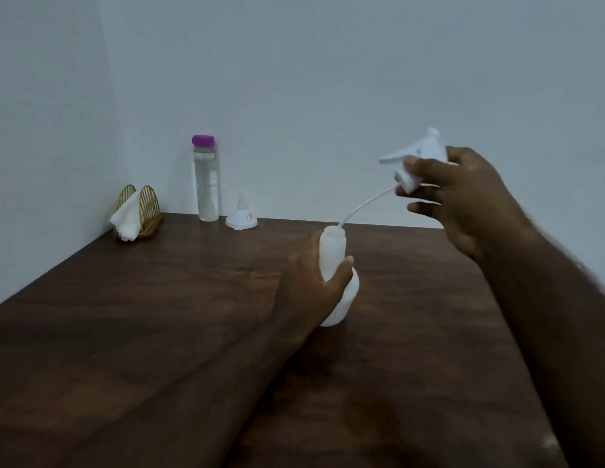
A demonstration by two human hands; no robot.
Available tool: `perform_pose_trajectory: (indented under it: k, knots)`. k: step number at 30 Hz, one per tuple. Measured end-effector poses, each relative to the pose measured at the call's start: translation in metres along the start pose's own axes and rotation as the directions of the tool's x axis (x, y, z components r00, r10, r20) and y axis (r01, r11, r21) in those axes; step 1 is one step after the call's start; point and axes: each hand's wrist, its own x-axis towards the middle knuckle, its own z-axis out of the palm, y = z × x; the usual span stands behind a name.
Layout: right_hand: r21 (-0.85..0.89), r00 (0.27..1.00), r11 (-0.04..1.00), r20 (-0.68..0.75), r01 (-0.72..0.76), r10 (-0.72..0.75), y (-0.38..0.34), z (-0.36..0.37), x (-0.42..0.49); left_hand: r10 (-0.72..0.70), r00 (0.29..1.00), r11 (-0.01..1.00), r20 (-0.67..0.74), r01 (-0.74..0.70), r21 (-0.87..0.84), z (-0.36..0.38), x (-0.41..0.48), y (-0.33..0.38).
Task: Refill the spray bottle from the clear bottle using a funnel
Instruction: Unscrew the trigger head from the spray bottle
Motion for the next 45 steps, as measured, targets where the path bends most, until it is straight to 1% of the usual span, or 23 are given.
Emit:
perform_pose_trajectory:
  k: [3, 5, 7, 9, 10, 11, 13, 14, 16, 19, 22, 23, 25, 27, 29, 32, 34, 36, 38, 41, 43, 45]
  knots:
    - [0.095, 0.994, 0.994, -0.086, -0.055, 0.063, 0.016, -0.026, -0.011, 0.052, 0.997, 0.999, -0.055, -0.053, -0.013, 0.000, 0.004, -0.007]
    - [0.129, 0.987, 0.986, -0.111, -0.101, 0.116, 0.029, -0.038, -0.021, 0.037, 0.997, 0.999, -0.073, -0.035, 0.023, -0.001, 0.006, -0.013]
    - [0.068, 0.986, 0.988, -0.086, -0.140, 0.145, 0.042, -0.045, -0.031, 0.011, 0.995, 0.999, -0.098, -0.006, 0.052, -0.001, 0.008, -0.016]
    - [-0.026, 0.984, 0.984, -0.035, -0.176, 0.175, 0.050, -0.050, -0.042, -0.009, 0.992, 0.999, -0.125, 0.013, 0.034, -0.002, 0.008, -0.016]
    - [-0.026, 0.983, 0.983, -0.009, -0.184, 0.184, 0.053, -0.052, -0.046, -0.004, 0.990, 0.999, -0.139, 0.008, 0.031, -0.003, 0.009, -0.016]
    - [0.013, 0.982, 0.982, 0.018, -0.187, 0.186, 0.055, -0.055, -0.049, 0.011, 0.988, 1.000, -0.152, -0.007, 0.029, -0.003, 0.009, -0.017]
    - [0.172, 0.984, 0.969, 0.037, -0.178, 0.174, 0.055, -0.057, -0.054, 0.034, 0.987, 0.999, -0.160, -0.033, 0.012, -0.004, 0.010, -0.017]
    - [0.201, 0.987, 0.967, 0.025, -0.158, 0.156, 0.056, -0.057, -0.056, 0.034, 0.987, 0.999, -0.157, -0.033, 0.006, -0.004, 0.010, -0.017]
    - [0.186, 0.991, 0.973, 0.016, -0.136, 0.135, 0.057, -0.057, -0.057, 0.035, 0.988, 0.999, -0.149, -0.036, -0.005, -0.003, 0.009, -0.017]
    - [0.292, 0.990, 0.947, 0.030, -0.137, 0.134, 0.054, -0.055, -0.056, 0.037, 0.990, 0.999, -0.139, -0.039, -0.012, -0.004, 0.009, -0.018]
    - [0.336, 0.986, 0.928, 0.022, -0.160, 0.162, 0.054, -0.059, -0.058, 0.052, 0.990, 0.999, -0.134, -0.052, 0.004, -0.005, 0.009, -0.019]
    - [0.349, 0.986, 0.922, 0.031, -0.166, 0.166, 0.055, -0.058, -0.058, 0.057, 0.989, 0.998, -0.135, -0.056, 0.009, -0.005, 0.009, -0.019]
    - [0.322, 0.983, 0.929, 0.038, -0.184, 0.181, 0.059, -0.057, -0.057, 0.059, 0.988, 0.998, -0.140, -0.057, 0.017, -0.005, 0.009, -0.019]
    - [0.351, 0.975, 0.911, 0.035, -0.218, 0.220, 0.059, -0.057, -0.059, 0.073, 0.988, 0.997, -0.135, -0.072, 0.013, -0.004, 0.009, -0.019]
    - [0.362, 0.974, 0.906, 0.029, -0.218, 0.223, 0.058, -0.057, -0.057, 0.086, 0.987, 0.996, -0.139, -0.084, 0.024, -0.004, 0.009, -0.021]
    - [0.391, 0.977, 0.896, 0.057, -0.212, 0.206, 0.056, -0.056, -0.056, 0.088, 0.987, 0.996, -0.138, -0.084, 0.032, -0.003, 0.010, -0.024]
    - [0.361, 0.979, 0.910, 0.059, -0.204, 0.196, 0.057, -0.056, -0.053, 0.087, 0.986, 0.996, -0.141, -0.083, 0.034, -0.003, 0.011, -0.025]
    - [0.386, 0.975, 0.896, 0.063, -0.220, 0.212, 0.058, -0.056, -0.051, 0.099, 0.985, 0.995, -0.144, -0.096, 0.034, -0.003, 0.011, -0.025]
    - [0.363, 0.973, 0.904, 0.045, -0.227, 0.226, 0.060, -0.056, -0.049, 0.109, 0.983, 0.993, -0.151, -0.102, 0.052, -0.004, 0.011, -0.025]
    - [0.430, 0.965, 0.868, 0.044, -0.251, 0.257, 0.064, -0.058, -0.048, 0.116, 0.982, 0.992, -0.149, -0.107, 0.070, -0.002, 0.011, -0.025]
    - [0.419, 0.964, 0.872, 0.039, -0.253, 0.261, 0.064, -0.058, -0.047, 0.123, 0.981, 0.991, -0.152, -0.113, 0.077, -0.002, 0.012, -0.026]
    - [0.446, 0.964, 0.858, 0.054, -0.256, 0.260, 0.063, -0.057, -0.048, 0.133, 0.980, 0.989, -0.150, -0.122, 0.078, -0.001, 0.012, -0.027]
